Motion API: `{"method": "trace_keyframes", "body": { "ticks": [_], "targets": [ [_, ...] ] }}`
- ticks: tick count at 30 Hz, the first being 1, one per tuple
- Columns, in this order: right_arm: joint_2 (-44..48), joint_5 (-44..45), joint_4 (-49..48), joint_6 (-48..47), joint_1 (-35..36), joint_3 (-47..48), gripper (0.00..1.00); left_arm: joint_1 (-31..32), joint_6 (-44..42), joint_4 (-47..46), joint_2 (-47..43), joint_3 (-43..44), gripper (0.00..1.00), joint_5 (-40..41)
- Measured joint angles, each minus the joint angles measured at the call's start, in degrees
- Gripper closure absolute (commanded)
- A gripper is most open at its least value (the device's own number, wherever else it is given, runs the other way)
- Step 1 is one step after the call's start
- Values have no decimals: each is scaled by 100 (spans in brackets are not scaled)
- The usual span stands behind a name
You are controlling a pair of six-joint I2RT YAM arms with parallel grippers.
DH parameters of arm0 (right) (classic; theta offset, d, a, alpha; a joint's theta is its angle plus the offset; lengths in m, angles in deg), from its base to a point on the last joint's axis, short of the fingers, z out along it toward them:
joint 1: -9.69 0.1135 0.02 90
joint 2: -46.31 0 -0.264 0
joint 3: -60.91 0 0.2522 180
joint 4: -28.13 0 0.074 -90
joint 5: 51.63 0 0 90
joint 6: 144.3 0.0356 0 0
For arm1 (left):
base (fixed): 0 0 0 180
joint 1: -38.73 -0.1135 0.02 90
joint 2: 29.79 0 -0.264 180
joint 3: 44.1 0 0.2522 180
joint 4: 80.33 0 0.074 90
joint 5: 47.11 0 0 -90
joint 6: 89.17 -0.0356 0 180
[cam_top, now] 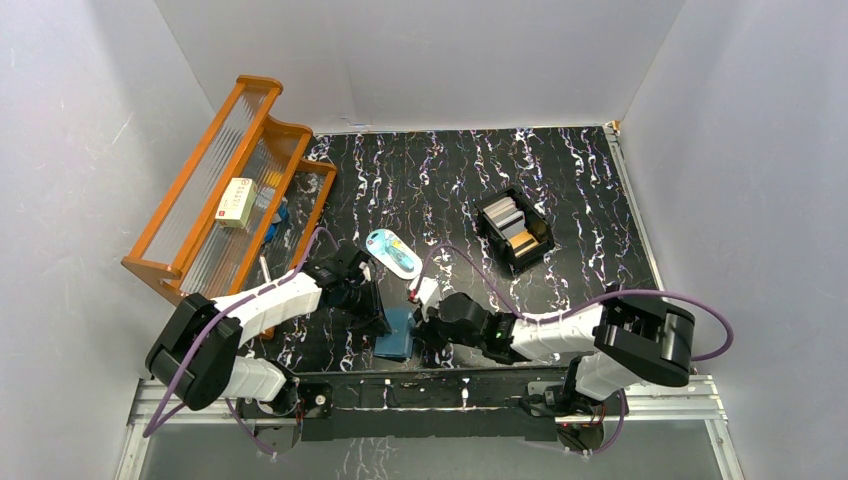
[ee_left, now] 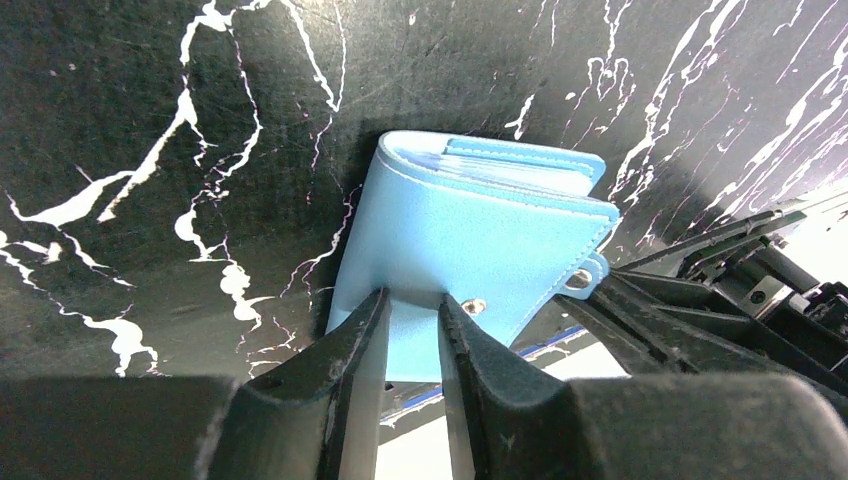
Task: Put the credit cards into the card holder
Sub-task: Close the card holder at the center of the board.
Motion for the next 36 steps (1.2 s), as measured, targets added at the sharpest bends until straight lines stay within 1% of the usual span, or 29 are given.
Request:
{"method": "trace_keyframes", "body": {
  "ticks": [5, 10, 11, 15, 18, 19, 21, 22, 23, 24, 26, 28, 30, 33, 34, 35, 36],
  "targets": [
    [267, 96, -866, 645, -33, -575, 100, 0, 2, 15, 52, 2, 75, 76],
    [313, 9, -1268, 581, -44, -737, 100, 0, 2, 31, 170, 55, 75, 26],
    [313, -55, -1294, 485, -44, -741, 98, 0, 4, 31, 173, 55, 75, 24],
    [282, -258, -1191, 98, -68, -682, 83, 0, 4, 28, 177, 55, 75, 24],
    [203, -367, -697, -129, -76, -411, 66, 0, 28, 11, 190, 55, 75, 0],
    [199, -387, -457, -151, -76, -264, 61, 0, 46, -9, 190, 48, 75, -13],
    [225, -369, -50, -20, -76, -9, 50, -4, 103, -103, 181, 0, 74, -74],
    [297, -315, 332, 195, -76, 219, 45, -15, 142, -166, 166, -42, 73, -122],
    [376, -289, 507, 365, -76, 328, 42, -28, 181, -234, 146, -83, 71, -175],
    [520, -256, 743, 651, -76, 450, 41, -33, 221, -282, 129, -114, 69, -210],
    [857, -223, 1014, 1196, -76, 549, 45, -37, 282, -367, 63, -170, 69, -269],
    [1165, -164, 1281, 1904, -76, 584, 46, -37, 348, -446, -26, -238, 69, -315],
    [1272, 28, 1705, 2579, -76, 673, 46, -35, 413, -533, -94, -308, 70, -343],
    [1217, 437, 2769, 3703, -76, 990, 46, -35, 553, -756, -201, -470, 71, -433],
    [1198, 525, 2999, 3941, -76, 1069, 46, -35, 608, -841, -236, -529, 71, -483],
    [1176, 702, 3475, 4485, -76, 1215, 46, -35, 649, -916, -249, -570, 71, -522],
    [1174, 763, 3624, 4682, -101, 1241, 46, -35, 761, -1121, -256, -664, 70, -651]
  ]
}}
